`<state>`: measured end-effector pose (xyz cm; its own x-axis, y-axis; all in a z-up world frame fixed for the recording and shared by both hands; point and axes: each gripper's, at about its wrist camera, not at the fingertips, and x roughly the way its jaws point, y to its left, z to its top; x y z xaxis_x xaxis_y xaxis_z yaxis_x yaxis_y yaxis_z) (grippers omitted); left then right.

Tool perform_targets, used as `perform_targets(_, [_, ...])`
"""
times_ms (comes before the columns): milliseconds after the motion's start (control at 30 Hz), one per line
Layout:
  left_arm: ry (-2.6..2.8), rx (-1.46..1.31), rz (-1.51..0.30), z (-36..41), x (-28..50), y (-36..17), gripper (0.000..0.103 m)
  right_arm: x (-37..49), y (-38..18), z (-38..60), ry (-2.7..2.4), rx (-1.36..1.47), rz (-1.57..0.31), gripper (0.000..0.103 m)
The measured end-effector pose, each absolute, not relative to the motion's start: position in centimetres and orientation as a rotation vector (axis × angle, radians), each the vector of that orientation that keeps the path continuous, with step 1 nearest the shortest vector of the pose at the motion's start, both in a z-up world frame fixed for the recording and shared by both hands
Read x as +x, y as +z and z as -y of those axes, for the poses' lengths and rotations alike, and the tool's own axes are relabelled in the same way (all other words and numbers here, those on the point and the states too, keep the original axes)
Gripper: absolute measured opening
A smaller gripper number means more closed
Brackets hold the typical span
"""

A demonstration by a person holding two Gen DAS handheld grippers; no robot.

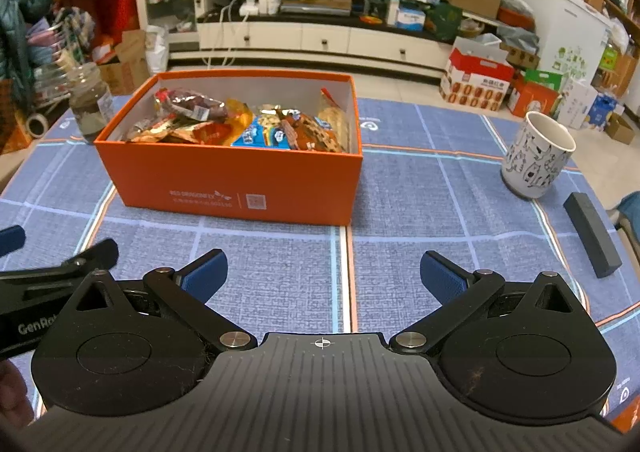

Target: Organize snacks

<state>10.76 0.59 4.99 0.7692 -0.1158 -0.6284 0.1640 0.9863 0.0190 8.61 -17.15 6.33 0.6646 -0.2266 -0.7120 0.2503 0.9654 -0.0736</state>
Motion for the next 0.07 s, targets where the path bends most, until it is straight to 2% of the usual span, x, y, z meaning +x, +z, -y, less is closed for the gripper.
perform_targets(67, [-0.141, 0.085, -0.682, -0.54, 10.94, 4.85, 0.102, 8.61, 6.36, 17.18, -0.269, 0.027, -0.799, 0.096])
